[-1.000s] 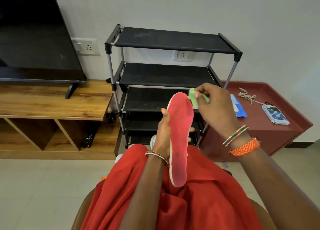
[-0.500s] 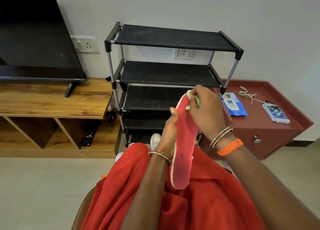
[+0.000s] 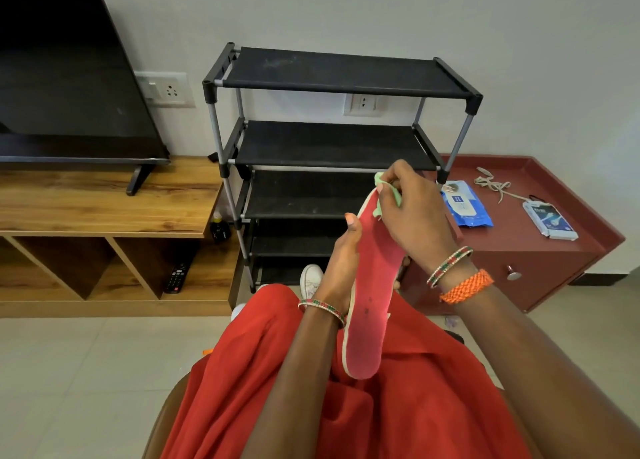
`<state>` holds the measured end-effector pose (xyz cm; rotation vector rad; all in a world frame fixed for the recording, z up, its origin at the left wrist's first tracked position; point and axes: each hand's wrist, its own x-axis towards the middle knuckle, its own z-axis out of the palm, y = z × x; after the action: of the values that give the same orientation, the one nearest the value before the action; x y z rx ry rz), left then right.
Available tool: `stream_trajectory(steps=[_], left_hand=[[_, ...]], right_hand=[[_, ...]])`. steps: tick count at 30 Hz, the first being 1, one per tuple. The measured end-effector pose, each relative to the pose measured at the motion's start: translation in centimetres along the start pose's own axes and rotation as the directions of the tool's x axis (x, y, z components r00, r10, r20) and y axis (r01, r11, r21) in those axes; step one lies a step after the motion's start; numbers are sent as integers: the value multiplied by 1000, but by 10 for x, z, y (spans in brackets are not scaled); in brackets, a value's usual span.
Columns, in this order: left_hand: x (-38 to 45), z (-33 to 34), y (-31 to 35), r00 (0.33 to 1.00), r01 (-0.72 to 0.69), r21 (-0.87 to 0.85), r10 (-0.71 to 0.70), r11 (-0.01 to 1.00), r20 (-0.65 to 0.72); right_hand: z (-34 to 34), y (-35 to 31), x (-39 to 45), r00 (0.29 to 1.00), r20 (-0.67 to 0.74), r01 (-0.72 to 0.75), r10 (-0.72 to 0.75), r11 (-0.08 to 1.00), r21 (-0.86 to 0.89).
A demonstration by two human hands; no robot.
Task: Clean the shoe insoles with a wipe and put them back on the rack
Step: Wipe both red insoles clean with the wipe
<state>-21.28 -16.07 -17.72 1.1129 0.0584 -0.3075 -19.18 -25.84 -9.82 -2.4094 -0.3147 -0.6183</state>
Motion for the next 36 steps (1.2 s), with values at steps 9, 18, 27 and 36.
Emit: stream_trajectory(steps=[9, 18, 27, 36], left_hand=[[1, -3, 3, 1000, 8, -33, -8, 999, -15], [3, -19, 7, 995, 6, -42, -10, 999, -96], [4, -24, 13, 998, 70, -165, -70, 984, 1], [8, -28, 10, 996, 38, -194, -53, 980, -75]], right_hand=[[-4, 2, -4, 991, 109, -53, 78, 975, -216], [-8, 8, -12, 930, 315, -59, 189, 923, -380], [-13, -9, -2, 988, -64, 141, -144, 989, -36], [14, -2, -32, 797, 348, 509, -493, 859, 51]])
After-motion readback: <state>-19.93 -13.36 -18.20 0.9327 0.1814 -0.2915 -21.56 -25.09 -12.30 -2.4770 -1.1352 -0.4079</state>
